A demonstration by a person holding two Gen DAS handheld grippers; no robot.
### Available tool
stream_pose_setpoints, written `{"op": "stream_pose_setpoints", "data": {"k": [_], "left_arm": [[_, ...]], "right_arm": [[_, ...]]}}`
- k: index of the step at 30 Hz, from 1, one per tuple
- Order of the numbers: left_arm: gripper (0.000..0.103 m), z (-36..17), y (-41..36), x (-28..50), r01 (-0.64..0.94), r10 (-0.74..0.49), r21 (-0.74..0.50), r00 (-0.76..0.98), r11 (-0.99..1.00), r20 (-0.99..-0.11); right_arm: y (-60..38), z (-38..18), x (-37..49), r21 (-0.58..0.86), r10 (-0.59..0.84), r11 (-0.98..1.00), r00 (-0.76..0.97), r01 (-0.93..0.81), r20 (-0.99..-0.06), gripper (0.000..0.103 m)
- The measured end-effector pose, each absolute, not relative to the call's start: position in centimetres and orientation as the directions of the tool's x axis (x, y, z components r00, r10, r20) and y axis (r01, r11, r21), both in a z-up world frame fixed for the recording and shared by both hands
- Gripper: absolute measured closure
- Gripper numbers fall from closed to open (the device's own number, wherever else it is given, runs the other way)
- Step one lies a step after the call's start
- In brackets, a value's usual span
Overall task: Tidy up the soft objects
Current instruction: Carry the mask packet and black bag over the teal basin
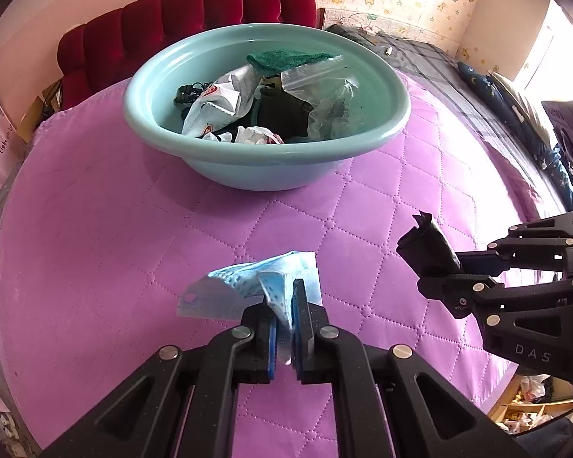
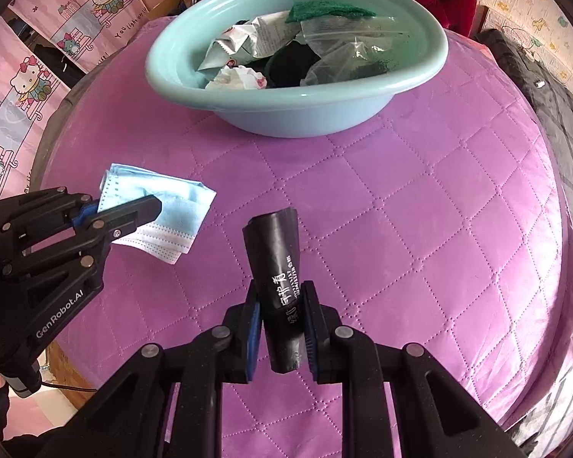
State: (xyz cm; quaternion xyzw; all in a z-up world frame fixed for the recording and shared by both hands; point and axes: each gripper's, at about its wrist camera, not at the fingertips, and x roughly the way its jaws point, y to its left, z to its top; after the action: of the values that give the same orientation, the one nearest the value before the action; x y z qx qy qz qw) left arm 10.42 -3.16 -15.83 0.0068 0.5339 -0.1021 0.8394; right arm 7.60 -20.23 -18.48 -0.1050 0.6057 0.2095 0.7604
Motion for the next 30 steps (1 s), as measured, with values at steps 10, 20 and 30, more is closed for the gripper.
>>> {"op": "stream_pose_setpoints", "data": {"k": [10, 20, 30], "left_arm": [[0.097, -15.2, -3.7, 9.3, 0.177, -0.162, -0.094, 0.421, 0.98, -0.893], [0.097, -13.3, -3.6, 8.2, 0.191, -0.168, -0.093, 0.433, 0.977, -0.885], [0.097, -10.6, -3.3, 7.9, 0.205, -0.188, -0.103, 0.461, 0.973, -0.867]], "right_arm": [[-20.8, -16.3, 6.3, 0.08, 0.197, 0.889, 0.219, -0.452, -0.956, 0.083], [-20.0, -14.1, 5.9, 0.06, 0.195, 0.883, 0.247, -0.465, -0.949, 0.083], [-19.5, -11.3, 6.4, 0.05, 0.213, 0.879, 0.298, -0.474, -0.931, 0.083]]}}
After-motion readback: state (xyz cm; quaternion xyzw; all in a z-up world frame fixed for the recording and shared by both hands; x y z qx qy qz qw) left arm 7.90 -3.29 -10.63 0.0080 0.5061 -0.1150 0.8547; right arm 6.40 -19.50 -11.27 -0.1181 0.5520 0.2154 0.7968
